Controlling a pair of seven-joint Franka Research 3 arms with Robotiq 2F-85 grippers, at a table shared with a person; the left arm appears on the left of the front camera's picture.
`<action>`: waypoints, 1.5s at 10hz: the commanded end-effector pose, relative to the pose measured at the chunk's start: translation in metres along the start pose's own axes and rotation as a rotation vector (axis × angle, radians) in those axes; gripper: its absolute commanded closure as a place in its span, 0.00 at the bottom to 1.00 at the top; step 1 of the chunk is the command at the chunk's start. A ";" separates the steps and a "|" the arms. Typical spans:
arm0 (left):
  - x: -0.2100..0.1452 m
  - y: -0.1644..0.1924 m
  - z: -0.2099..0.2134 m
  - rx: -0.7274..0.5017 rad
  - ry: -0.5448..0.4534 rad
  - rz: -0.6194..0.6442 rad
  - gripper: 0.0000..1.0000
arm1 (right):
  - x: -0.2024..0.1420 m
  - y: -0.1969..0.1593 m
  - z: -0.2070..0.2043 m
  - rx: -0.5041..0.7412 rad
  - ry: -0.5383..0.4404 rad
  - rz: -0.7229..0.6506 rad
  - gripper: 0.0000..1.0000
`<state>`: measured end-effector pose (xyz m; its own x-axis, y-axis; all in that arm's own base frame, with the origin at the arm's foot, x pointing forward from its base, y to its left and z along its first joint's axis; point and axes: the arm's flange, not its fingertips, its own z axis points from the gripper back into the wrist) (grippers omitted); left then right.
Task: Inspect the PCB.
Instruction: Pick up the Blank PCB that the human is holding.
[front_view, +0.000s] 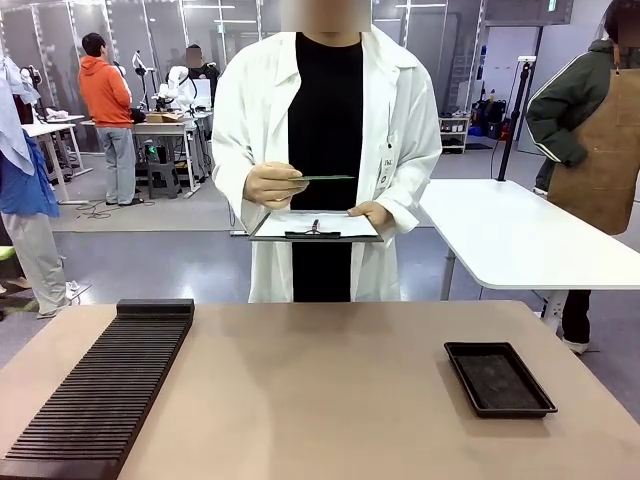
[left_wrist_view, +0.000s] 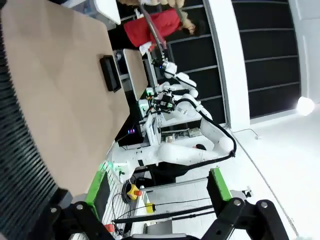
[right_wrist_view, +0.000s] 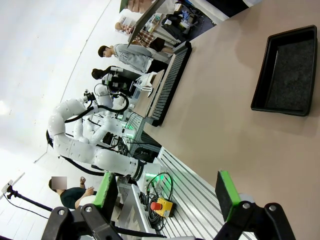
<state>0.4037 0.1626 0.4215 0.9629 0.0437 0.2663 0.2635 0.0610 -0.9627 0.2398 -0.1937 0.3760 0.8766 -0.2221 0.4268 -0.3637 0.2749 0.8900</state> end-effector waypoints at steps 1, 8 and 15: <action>-0.038 0.010 0.023 -0.024 -0.056 -0.072 0.00 | 0.002 0.001 0.001 0.011 -0.015 0.021 0.00; -0.073 0.026 0.046 0.003 -0.051 -0.101 0.00 | 0.002 0.001 0.001 0.011 -0.015 0.021 0.00; -0.073 0.026 0.046 0.003 -0.051 -0.101 0.00 | 0.002 0.001 0.001 0.011 -0.015 0.021 0.00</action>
<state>0.3403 0.2059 0.3756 0.9281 0.0929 0.3605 0.3563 0.0590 -0.9325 0.2400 -0.1939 0.3762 0.8765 -0.2219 0.4272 -0.3638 0.2756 0.8898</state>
